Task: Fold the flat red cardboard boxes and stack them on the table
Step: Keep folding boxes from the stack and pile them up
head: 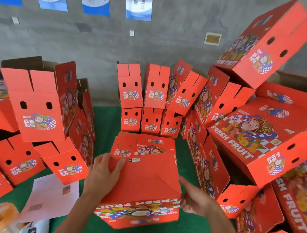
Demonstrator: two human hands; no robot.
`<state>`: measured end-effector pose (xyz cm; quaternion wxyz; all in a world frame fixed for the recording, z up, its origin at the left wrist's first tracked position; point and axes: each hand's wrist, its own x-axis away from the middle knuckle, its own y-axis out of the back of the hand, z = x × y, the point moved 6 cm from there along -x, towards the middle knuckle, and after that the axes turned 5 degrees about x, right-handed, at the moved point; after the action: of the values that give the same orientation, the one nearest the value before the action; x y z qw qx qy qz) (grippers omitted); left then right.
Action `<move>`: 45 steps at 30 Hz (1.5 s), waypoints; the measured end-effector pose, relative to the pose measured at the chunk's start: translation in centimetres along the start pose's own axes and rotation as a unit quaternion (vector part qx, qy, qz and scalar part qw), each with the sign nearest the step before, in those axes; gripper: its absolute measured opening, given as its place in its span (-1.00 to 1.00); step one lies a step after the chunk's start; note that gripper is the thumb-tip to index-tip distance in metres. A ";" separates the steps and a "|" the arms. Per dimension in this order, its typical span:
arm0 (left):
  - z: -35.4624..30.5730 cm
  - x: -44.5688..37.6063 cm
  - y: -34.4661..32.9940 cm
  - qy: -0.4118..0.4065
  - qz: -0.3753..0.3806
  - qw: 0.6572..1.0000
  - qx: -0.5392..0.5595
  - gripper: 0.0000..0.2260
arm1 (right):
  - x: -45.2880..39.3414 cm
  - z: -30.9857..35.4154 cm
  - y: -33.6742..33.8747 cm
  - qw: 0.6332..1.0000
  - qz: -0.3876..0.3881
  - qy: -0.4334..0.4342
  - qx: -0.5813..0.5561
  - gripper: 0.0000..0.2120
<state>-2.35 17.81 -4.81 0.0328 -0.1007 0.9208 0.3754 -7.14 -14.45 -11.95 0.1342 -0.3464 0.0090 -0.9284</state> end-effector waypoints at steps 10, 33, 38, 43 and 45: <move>-4.3 0.5 8.6 -0.116 -0.031 0.964 0.239 -0.52 | 10.2 18.2 -9.5 0.803 -0.224 0.435 0.341 -0.39; 22.0 -2.4 42.1 -0.046 -0.358 0.915 0.180 -0.35 | -3.6 28.5 -64.3 0.533 -0.001 0.703 0.471 -0.44; 29.5 -5.0 40.2 0.044 -0.341 0.918 0.195 -0.33 | -11.8 26.7 -67.4 0.561 0.047 0.641 0.522 -0.38; 32.6 -6.4 37.8 0.078 -0.327 0.918 0.213 -0.35 | -16.5 25.4 -67.7 0.581 0.090 0.605 0.537 -0.34; 33.0 -7.1 38.0 0.071 -0.332 0.918 0.206 -0.38 | -17.2 25.7 -67.7 0.586 0.095 0.601 0.534 -0.33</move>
<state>-3.91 68.47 -1.49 0.1097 -0.4180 0.8914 0.1365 5.45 57.14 3.99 0.3467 0.4278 -0.3772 -0.7446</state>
